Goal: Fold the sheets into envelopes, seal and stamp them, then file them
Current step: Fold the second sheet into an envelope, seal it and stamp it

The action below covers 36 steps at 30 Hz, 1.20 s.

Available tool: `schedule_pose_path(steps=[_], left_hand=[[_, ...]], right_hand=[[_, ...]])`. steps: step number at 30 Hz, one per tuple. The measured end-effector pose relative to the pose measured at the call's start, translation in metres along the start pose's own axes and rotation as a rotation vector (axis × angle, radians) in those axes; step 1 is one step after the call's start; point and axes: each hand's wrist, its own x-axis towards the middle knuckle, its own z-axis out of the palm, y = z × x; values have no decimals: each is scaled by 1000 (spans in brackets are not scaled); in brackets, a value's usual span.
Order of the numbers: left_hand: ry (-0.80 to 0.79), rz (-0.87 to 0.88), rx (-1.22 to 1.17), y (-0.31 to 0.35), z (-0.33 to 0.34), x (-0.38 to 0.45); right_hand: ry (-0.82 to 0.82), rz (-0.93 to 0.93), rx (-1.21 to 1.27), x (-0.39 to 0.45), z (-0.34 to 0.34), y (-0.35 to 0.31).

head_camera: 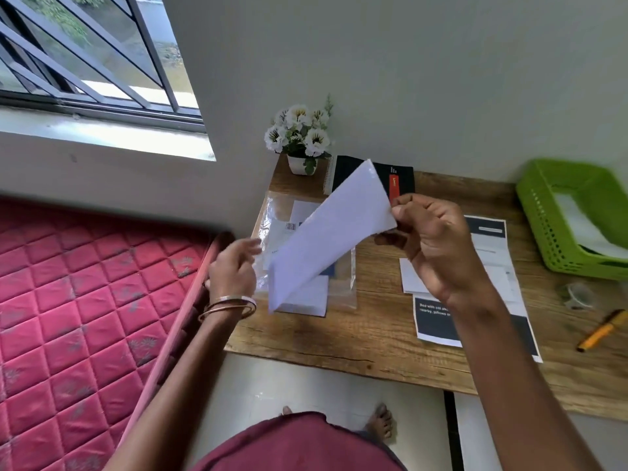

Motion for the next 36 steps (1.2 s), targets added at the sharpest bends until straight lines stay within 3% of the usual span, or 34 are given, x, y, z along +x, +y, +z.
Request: schedule_pose_path(steps=[2, 4, 6, 8, 11, 14, 17, 19, 21, 24, 28, 30, 36], left_hand=[[15, 195, -63, 35, -4, -8], [-124, 435, -39, 70, -5, -21], [-205, 654, 171, 94, 6, -36], [-213, 752, 375, 107, 30, -48], [-123, 798, 414, 116, 66, -58], [78, 878, 344, 125, 89, -61], [142, 858, 370, 137, 99, -56], [106, 793, 393, 146, 102, -53], [47, 725, 395, 154, 105, -52], [-71, 620, 388, 163, 110, -51], [-272, 548, 277, 171, 118, -49], [-298, 535, 275, 171, 121, -49], [-333, 484, 287, 171, 125, -43]], right_hand=[[70, 41, 85, -3, -6, 2], [134, 81, 156, -5, -11, 4], [192, 124, 219, -7, -16, 5], [249, 156, 282, -10, -22, 6], [294, 182, 316, -17, -33, 6], [315, 186, 293, -22, -50, 6], [315, 139, 188, -25, -68, 8], [367, 40, -32, -26, -79, 14], [443, -83, -326, -27, -90, 20], [409, -235, -666, -27, -105, 26], [331, -255, -946, -23, -117, 37], [328, -242, -936, -21, -122, 38], [277, -96, -562, -22, -141, 33]])
